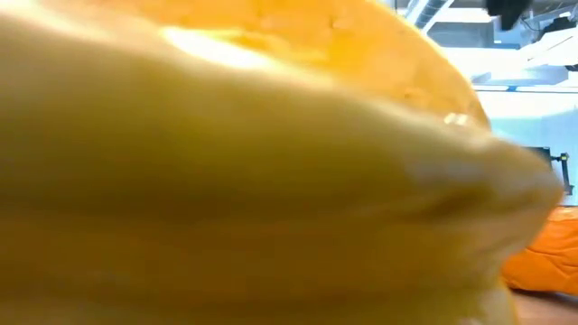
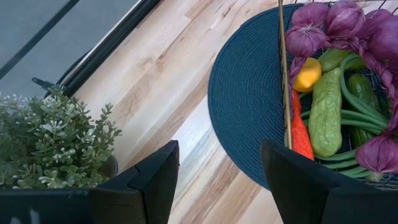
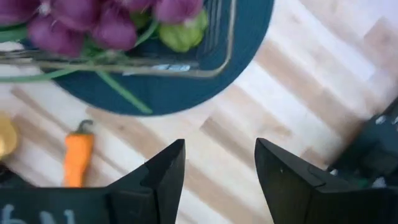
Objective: Build produce basket
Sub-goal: Adjust the gold wire basket
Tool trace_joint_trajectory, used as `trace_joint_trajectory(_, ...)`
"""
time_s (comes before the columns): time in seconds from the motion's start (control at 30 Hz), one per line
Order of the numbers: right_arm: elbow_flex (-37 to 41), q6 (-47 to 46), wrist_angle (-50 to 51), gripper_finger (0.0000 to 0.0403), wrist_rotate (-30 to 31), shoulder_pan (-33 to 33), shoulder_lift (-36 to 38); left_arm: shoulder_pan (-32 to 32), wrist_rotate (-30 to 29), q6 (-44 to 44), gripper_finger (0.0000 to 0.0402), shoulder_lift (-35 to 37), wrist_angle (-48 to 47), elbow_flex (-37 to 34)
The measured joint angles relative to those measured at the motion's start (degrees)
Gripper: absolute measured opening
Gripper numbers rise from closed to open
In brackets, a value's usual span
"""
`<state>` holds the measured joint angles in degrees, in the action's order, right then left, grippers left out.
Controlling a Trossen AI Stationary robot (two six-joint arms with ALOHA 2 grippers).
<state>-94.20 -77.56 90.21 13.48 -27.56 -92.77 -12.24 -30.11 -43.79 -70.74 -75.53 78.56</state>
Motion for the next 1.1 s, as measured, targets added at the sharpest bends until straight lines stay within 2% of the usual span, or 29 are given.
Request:
trace_joint_trajectory(0.33,0.09,-16.27,-0.22,0.0204,0.04,-10.78,-0.33,0.00,-0.11,-0.97,0.0215,0.00,0.03,0.00)
trace_joint_trajectory(0.57,0.09,-23.97,-0.21,0.0199,0.06,-16.84,-0.33,0.00,-0.37,-1.03,0.0215,0.01,0.03,0.00)
trace_joint_trajectory(0.83,0.09,-28.05,-0.95,0.0200,0.05,-21.02,-0.33,0.00,-0.50,-1.05,0.0215,0.00,0.02,0.00)
trace_joint_trajectory(1.1,0.07,-28.69,-7.97,0.0196,0.13,-23.00,-0.84,0.01,-0.82,-0.85,0.0215,0.00,0.02,0.00)
